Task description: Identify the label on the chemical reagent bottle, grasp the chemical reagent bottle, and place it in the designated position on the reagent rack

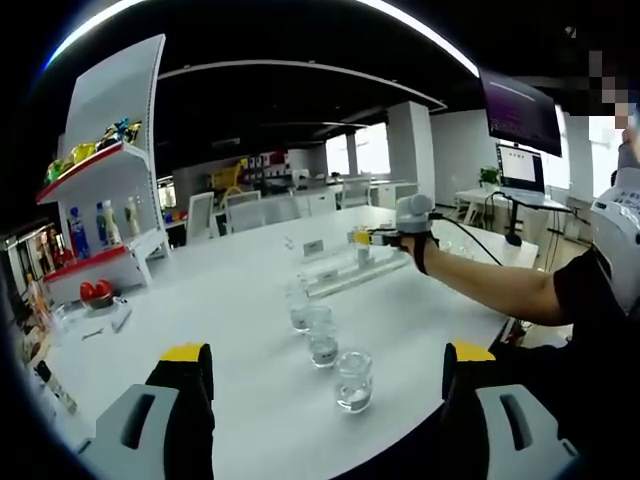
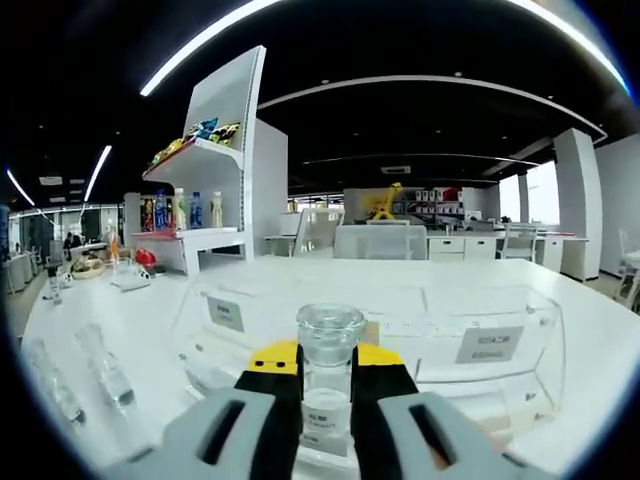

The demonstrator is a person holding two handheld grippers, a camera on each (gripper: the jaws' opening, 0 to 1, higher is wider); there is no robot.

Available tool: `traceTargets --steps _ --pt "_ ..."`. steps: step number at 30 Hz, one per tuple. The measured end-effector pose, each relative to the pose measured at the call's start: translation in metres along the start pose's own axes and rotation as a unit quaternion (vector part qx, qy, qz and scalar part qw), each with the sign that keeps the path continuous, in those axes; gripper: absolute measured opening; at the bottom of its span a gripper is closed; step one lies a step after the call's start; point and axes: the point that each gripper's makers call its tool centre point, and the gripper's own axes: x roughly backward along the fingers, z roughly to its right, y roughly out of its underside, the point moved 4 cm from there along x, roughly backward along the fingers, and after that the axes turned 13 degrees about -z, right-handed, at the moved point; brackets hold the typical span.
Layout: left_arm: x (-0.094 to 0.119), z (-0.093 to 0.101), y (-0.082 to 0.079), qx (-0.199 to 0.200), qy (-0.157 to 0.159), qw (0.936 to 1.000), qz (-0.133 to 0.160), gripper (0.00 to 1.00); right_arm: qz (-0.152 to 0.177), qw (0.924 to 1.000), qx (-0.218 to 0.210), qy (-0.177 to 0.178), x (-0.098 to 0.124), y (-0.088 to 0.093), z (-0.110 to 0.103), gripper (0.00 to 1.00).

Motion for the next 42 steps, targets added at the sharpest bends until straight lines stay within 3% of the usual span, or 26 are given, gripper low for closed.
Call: traceTargets --steps 7,21,35,42 --pt "-0.004 -0.008 0.003 0.009 -0.004 0.9999 0.003 0.95 -0.017 0.9998 -0.003 0.001 -0.006 0.014 0.001 0.14" --pt "-0.008 -0.004 0.0 0.004 0.0 1.0 -0.001 0.95 -0.037 0.9992 0.014 0.008 -0.012 0.029 0.001 0.15" --pt "-0.009 0.0 -0.001 0.005 0.005 1.0 -0.001 0.95 -0.033 0.9989 0.031 0.009 -0.007 0.029 -0.002 0.17" --pt "-0.007 0.0 -0.001 0.006 0.004 1.0 0.001 0.95 -0.044 0.9988 0.022 -0.009 -0.005 0.032 -0.005 0.26"
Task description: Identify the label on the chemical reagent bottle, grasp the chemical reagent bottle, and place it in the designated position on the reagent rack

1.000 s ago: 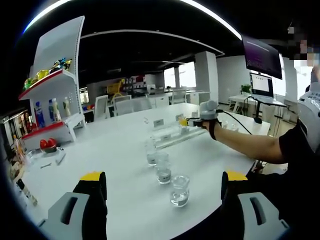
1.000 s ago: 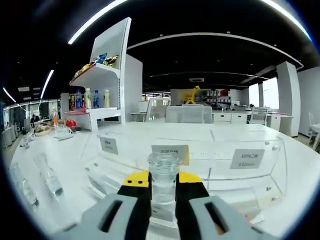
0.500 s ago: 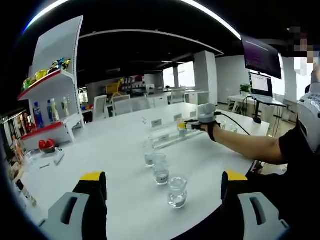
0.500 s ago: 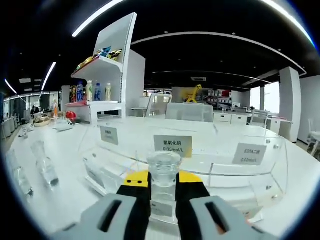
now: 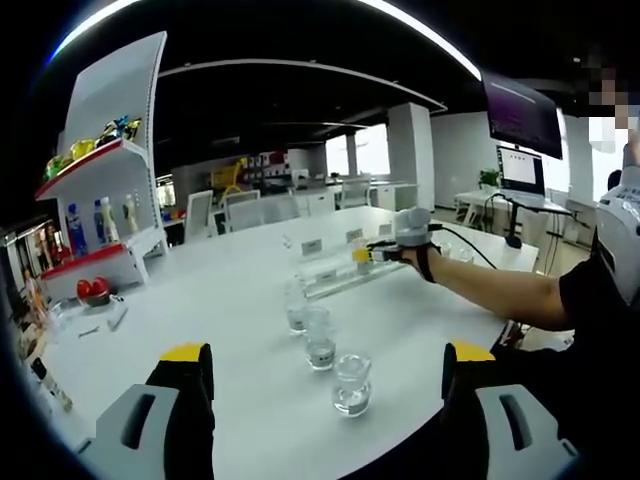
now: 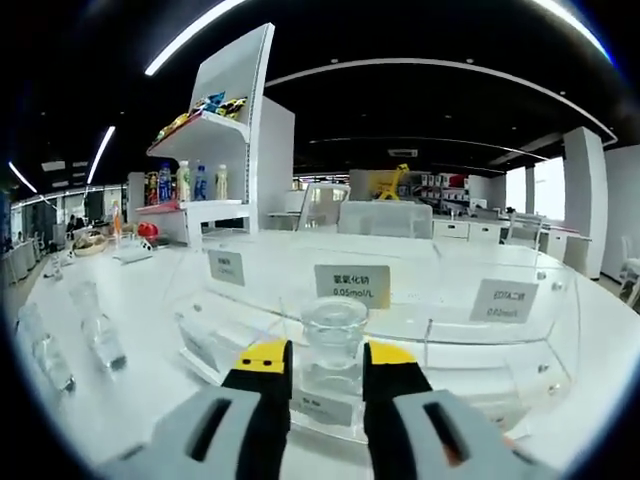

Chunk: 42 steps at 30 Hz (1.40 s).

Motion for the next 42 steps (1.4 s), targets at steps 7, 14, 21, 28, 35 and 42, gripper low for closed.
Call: traceTargets --steps 7,14,21,28,35,42 --pt "0.001 0.001 -0.001 -0.001 0.0 1.0 0.001 0.95 -0.004 0.9998 0.016 -0.013 0.006 0.002 -0.008 0.38" --pt "0.002 0.004 -0.005 -0.004 0.002 1.0 0.005 0.95 0.007 0.9992 0.012 -0.037 0.025 -0.003 -0.016 0.52" --pt "0.001 0.007 -0.004 -0.004 0.004 1.0 0.005 0.95 0.029 0.9973 0.023 -0.064 0.07 -0.016 -0.027 0.61" --pt "-0.001 0.013 -0.006 -0.007 0.011 0.9999 0.01 0.95 0.039 0.995 0.022 -0.09 0.116 -0.013 -0.027 0.71" --pt "-0.003 0.021 -0.005 -0.006 0.02 0.9997 0.014 0.95 0.057 0.9943 0.021 -0.087 0.167 -0.01 -0.016 0.81" --pt "-0.001 0.026 -0.005 -0.01 0.023 0.9996 0.015 0.95 0.07 0.9959 0.008 -0.057 0.219 -0.006 0.007 0.97"
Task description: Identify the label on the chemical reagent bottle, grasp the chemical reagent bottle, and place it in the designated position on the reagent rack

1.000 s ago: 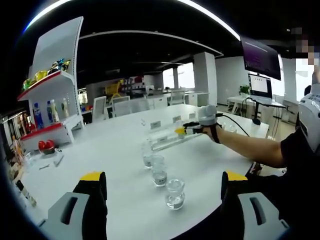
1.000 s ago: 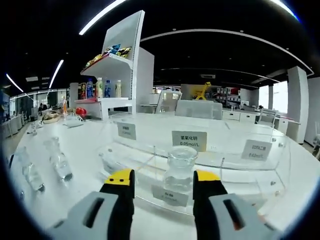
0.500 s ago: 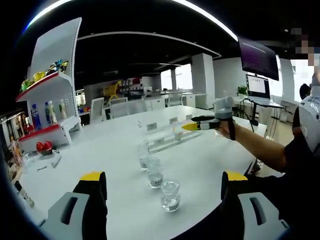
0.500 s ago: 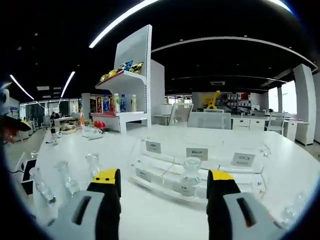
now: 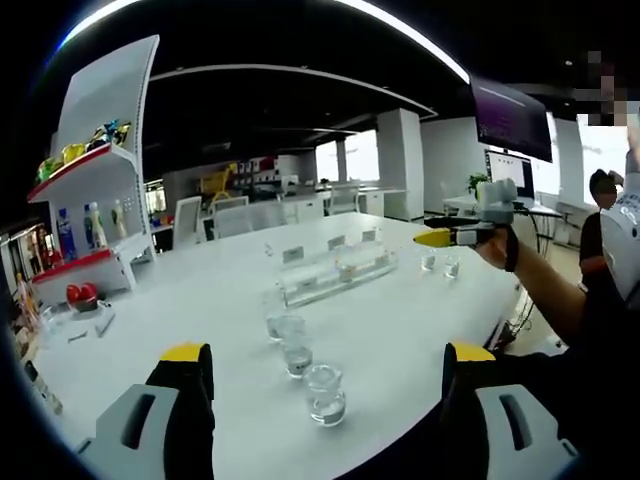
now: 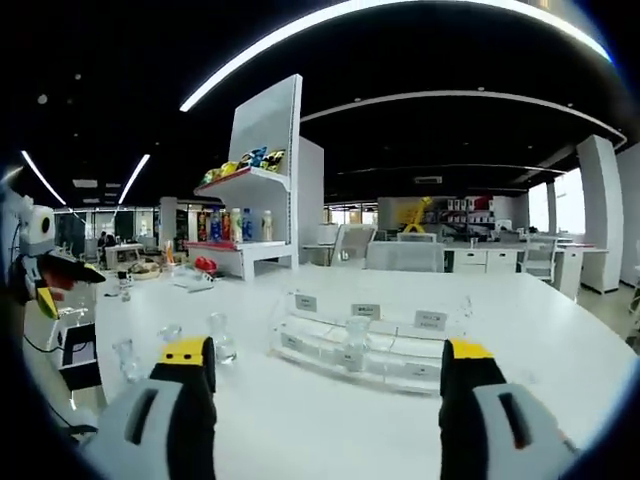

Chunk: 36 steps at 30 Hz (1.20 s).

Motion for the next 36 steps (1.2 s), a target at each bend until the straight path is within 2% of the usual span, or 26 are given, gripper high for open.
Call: traceTargets --steps 6,13,17,23,32,36 --pt "0.003 0.003 -0.003 -0.004 0.002 1.0 0.007 0.95 0.007 0.9999 -0.013 0.004 0.046 -0.002 0.008 0.96" --pt "0.007 0.005 -0.005 -0.008 0.003 0.9999 0.012 0.95 -0.002 0.9994 -0.028 -0.02 0.099 0.005 0.016 0.96" --pt "0.006 0.006 -0.006 -0.008 0.005 0.9999 0.013 0.95 0.005 0.999 -0.044 -0.003 0.124 0.009 0.029 0.96" --pt "0.003 0.013 -0.006 -0.012 0.012 0.9998 0.012 0.95 -0.005 0.9989 -0.035 0.031 0.146 0.018 0.047 0.94" --pt "0.002 0.017 -0.008 -0.014 0.013 0.9997 0.014 0.95 -0.031 0.9978 -0.049 0.032 0.171 0.043 0.056 0.89" --pt "0.001 0.019 -0.007 -0.015 0.014 0.9997 0.012 0.95 -0.026 0.9971 -0.061 0.038 0.185 0.045 0.063 0.86"
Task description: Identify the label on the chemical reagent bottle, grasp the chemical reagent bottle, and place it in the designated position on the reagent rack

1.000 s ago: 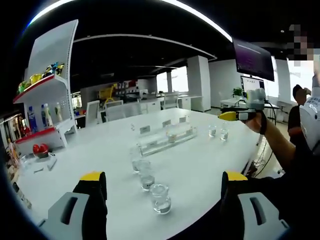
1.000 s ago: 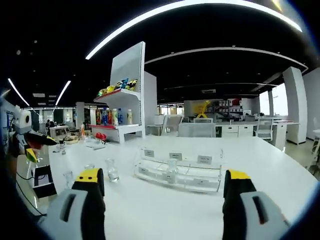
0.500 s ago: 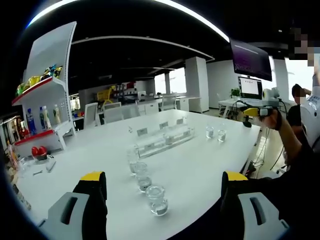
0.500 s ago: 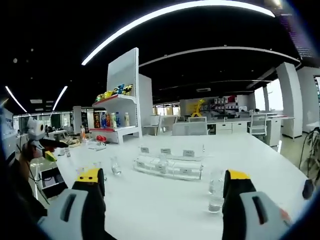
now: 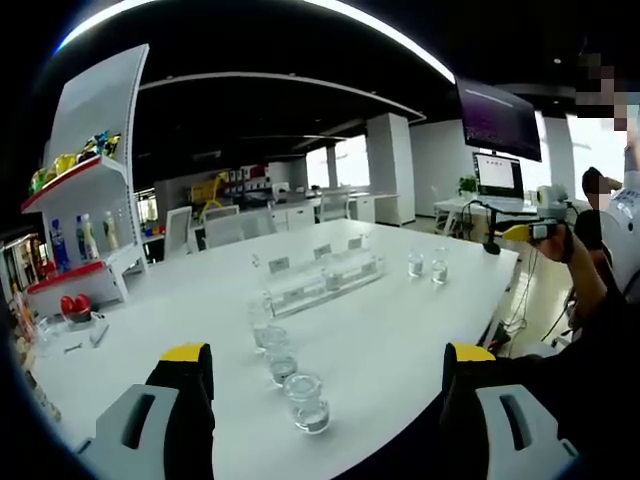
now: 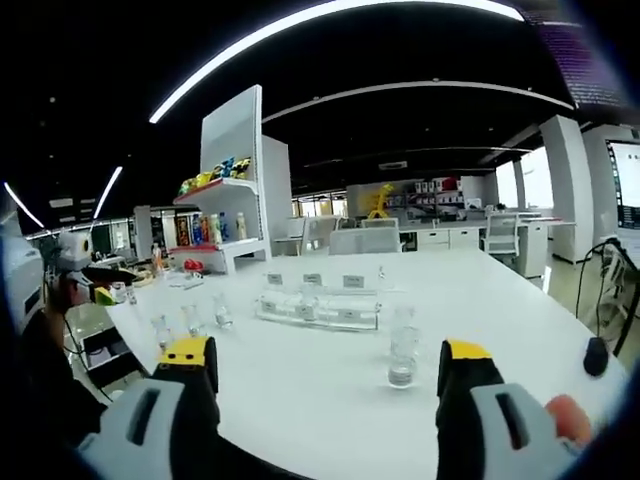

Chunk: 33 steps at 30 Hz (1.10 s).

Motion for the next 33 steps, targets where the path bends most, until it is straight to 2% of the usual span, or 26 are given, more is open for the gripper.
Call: traceTargets --steps 8,24,29,33 --pt "0.001 0.002 0.0 -0.001 0.001 1.0 0.001 0.95 0.013 0.9998 -0.013 0.008 0.012 -0.005 0.01 0.82" --pt "0.004 -0.001 0.001 -0.002 -0.002 1.0 0.0 0.94 -0.015 0.9999 0.0 0.007 0.004 0.005 0.006 0.76" --pt "0.004 -0.002 0.001 -0.001 -0.003 1.0 -0.001 0.94 -0.019 0.9998 0.005 0.003 0.003 0.007 0.005 0.67" --pt "0.004 -0.002 0.002 -0.001 -0.003 1.0 -0.001 0.94 -0.02 0.9998 0.008 0.003 0.002 0.008 0.004 0.67"
